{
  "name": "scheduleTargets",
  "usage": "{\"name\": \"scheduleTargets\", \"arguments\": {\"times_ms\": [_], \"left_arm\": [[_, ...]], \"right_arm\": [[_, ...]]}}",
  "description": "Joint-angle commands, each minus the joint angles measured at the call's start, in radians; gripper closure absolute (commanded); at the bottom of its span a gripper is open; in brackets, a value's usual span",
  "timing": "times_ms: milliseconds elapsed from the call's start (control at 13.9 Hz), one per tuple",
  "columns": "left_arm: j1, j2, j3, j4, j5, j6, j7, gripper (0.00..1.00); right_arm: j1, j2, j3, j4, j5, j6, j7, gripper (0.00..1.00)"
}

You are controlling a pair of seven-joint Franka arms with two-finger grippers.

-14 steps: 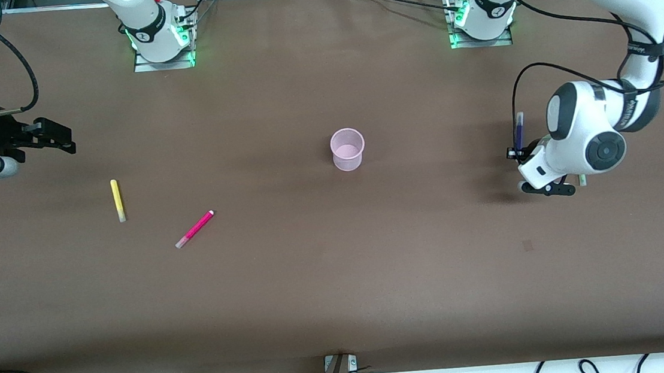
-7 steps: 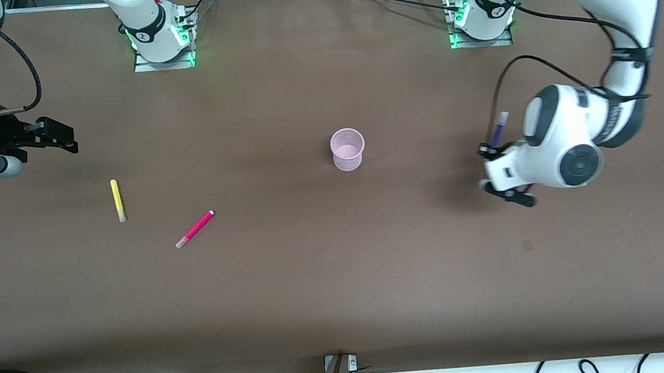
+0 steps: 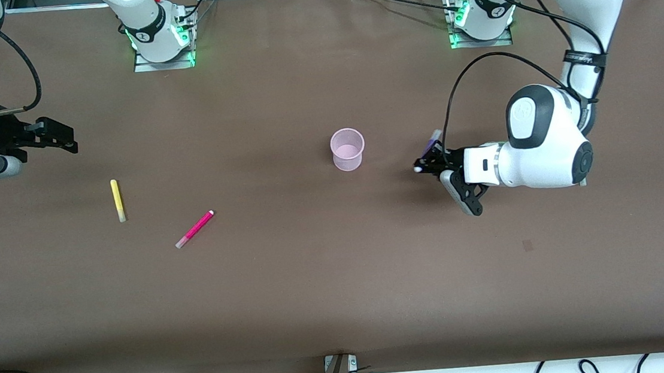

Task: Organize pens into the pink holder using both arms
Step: 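Carry the blue marker with the left gripper over the pink holder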

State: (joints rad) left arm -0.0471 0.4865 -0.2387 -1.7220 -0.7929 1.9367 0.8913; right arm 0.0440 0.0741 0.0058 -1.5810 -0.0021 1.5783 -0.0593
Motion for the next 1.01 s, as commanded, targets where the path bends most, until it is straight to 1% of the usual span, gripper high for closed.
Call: {"name": "scheduleTargets", "arguments": {"times_ms": [0, 72, 288, 361, 433, 505, 649, 721, 793, 938], "left_arm": [[0.003, 0.018, -0.042, 0.021, -0.226, 0.015, 0.312, 1.0], [0.006, 0.02, -0.062, 0.012, -0.318, 0.016, 0.439, 1.0], [-0.019, 0.037, -0.073, 0.001, -0.468, 0.051, 0.847, 1.0], [-0.026, 0.038, -0.076, -0.028, -0.503, 0.053, 0.947, 1.0], [-0.046, 0.031, -0.08, -0.06, -0.538, 0.067, 1.003, 1.0], [-0.059, 0.018, -0.091, -0.1, -0.56, 0.109, 1.037, 1.0], [-0.059, -0.003, -0.178, -0.151, -0.566, 0.252, 1.048, 1.0], [-0.059, -0.005, -0.209, -0.168, -0.566, 0.302, 1.048, 1.0], [-0.057, -0.008, -0.227, -0.177, -0.566, 0.323, 1.045, 1.0], [-0.059, -0.015, -0.229, -0.208, -0.565, 0.327, 1.048, 1.0]], "right_arm": [[-0.001, 0.001, -0.001, 0.015, 0.008, -0.011, -0.016, 0.0], [-0.001, 0.001, -0.001, 0.013, 0.008, -0.014, -0.016, 0.0], [-0.001, 0.0, -0.001, 0.013, 0.008, -0.012, -0.016, 0.0], [-0.001, 0.001, -0.001, 0.013, 0.008, -0.012, -0.016, 0.0], [-0.001, 0.0, -0.001, 0.013, 0.008, -0.014, -0.016, 0.0], [-0.001, 0.001, -0.001, 0.013, 0.008, -0.012, -0.016, 0.0], [-0.001, 0.001, -0.003, 0.013, 0.01, -0.011, -0.017, 0.0], [-0.001, 0.003, -0.004, 0.015, 0.01, -0.011, -0.017, 0.0], [-0.001, 0.003, -0.004, 0.015, 0.01, -0.011, -0.016, 0.0], [-0.004, 0.01, -0.004, 0.015, 0.005, -0.014, -0.022, 0.0]]}}
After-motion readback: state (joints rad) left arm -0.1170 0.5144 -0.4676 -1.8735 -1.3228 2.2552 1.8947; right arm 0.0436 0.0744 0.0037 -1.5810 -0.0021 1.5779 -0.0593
